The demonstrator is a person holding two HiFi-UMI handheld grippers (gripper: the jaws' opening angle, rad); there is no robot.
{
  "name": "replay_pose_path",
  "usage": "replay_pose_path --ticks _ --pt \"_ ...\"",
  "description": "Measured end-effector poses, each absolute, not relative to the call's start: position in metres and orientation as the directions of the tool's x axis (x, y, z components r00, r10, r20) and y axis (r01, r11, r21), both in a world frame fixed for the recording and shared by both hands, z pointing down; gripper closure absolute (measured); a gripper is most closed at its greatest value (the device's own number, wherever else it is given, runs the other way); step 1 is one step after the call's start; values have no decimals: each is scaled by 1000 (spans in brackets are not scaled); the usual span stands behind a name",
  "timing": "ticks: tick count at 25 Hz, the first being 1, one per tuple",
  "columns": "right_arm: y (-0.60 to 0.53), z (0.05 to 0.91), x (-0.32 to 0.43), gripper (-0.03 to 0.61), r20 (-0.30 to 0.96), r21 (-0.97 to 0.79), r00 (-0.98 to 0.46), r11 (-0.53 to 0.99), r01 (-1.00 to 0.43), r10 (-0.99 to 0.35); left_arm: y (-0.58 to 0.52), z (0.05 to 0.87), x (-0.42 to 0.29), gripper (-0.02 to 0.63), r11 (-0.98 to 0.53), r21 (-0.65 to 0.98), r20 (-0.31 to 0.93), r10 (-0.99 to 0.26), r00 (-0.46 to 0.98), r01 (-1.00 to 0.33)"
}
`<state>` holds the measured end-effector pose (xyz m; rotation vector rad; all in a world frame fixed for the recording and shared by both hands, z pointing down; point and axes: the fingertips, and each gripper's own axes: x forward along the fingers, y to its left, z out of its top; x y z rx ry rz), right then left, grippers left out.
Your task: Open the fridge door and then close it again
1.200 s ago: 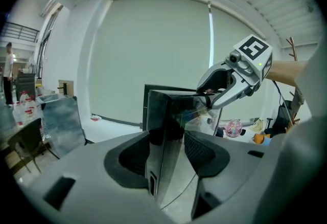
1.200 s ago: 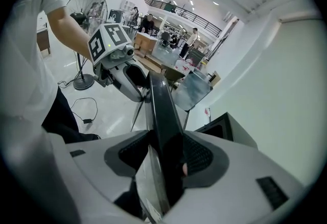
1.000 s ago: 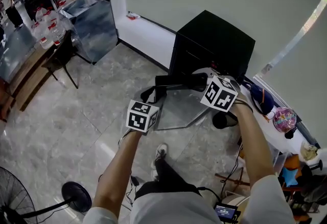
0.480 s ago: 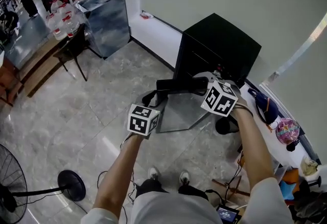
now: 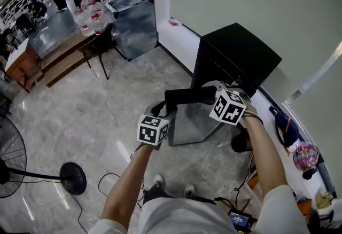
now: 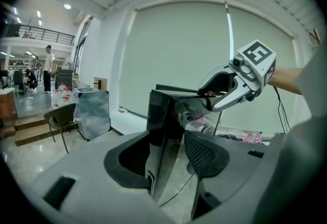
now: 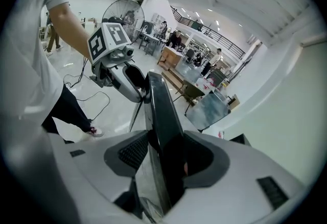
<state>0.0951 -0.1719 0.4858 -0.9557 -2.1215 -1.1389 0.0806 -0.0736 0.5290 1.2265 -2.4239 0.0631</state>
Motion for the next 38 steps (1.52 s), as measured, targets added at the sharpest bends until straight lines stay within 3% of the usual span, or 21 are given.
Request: replay_pose_path --ticks 25,36,38 --pt "-156 483 193 334 721 465 -514 225 856 465 -56 525 223 443 729 165 342 -674 -655 -665" --pt "-164 485 235 312 730 471 -478 148 870 488 -69 528 284 456 679 152 329 -720 -611 -718" --pt "-163 485 238 311 730 484 -486 138 864 480 -72 527 290 425 666 171 314 -735 -601 -726"
